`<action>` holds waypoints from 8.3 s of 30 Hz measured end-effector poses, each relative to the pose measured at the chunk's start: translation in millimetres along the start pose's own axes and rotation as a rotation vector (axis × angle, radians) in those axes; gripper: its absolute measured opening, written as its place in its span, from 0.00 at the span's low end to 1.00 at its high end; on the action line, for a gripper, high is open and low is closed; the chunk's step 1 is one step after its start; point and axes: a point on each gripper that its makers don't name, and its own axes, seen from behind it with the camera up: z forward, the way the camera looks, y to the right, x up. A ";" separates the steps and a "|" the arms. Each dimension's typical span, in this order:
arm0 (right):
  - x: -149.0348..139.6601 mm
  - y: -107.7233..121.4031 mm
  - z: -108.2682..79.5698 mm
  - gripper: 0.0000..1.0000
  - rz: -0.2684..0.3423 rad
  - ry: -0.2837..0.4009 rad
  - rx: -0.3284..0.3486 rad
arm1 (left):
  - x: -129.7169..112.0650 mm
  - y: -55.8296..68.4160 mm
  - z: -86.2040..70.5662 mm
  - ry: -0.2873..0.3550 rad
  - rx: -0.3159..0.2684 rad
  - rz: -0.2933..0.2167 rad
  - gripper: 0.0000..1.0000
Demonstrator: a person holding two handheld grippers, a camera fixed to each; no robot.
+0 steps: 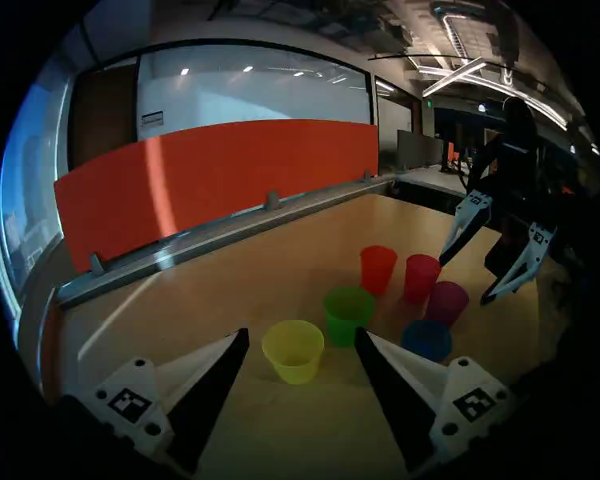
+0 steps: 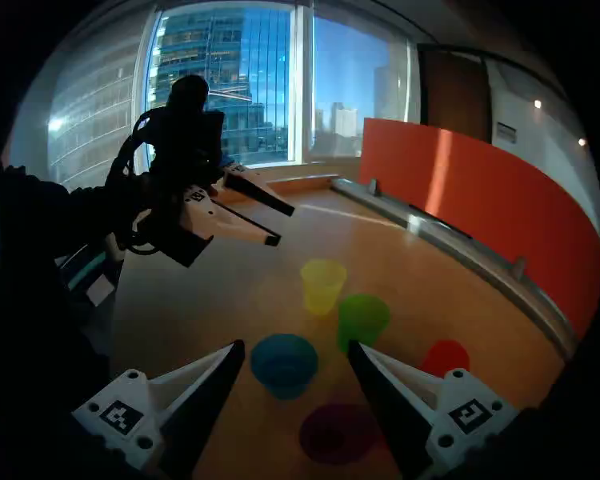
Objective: Pour water
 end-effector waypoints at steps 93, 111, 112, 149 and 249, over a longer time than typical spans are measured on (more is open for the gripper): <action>6.8 -1.1 7.7 0.91 -0.011 0.131 -0.043 | -8.6 51.0 53.5 -0.053 -0.116 0.070 0.98; 53.0 22.0 -36.6 0.91 -0.009 0.305 -0.125 | -11.6 71.2 83.7 -0.088 -0.164 0.077 0.98; 54.4 22.5 -38.1 0.91 -0.012 0.308 -0.127 | -12.6 71.6 85.4 -0.092 -0.165 0.078 0.98; 55.0 42.9 -68.6 0.91 -0.020 0.325 -0.186 | -42.0 71.1 145.7 -0.212 -0.155 0.107 0.98; 112.6 33.0 -66.3 0.91 -0.014 0.401 -0.169 | 114.4 104.3 -39.7 0.399 -0.217 0.013 0.90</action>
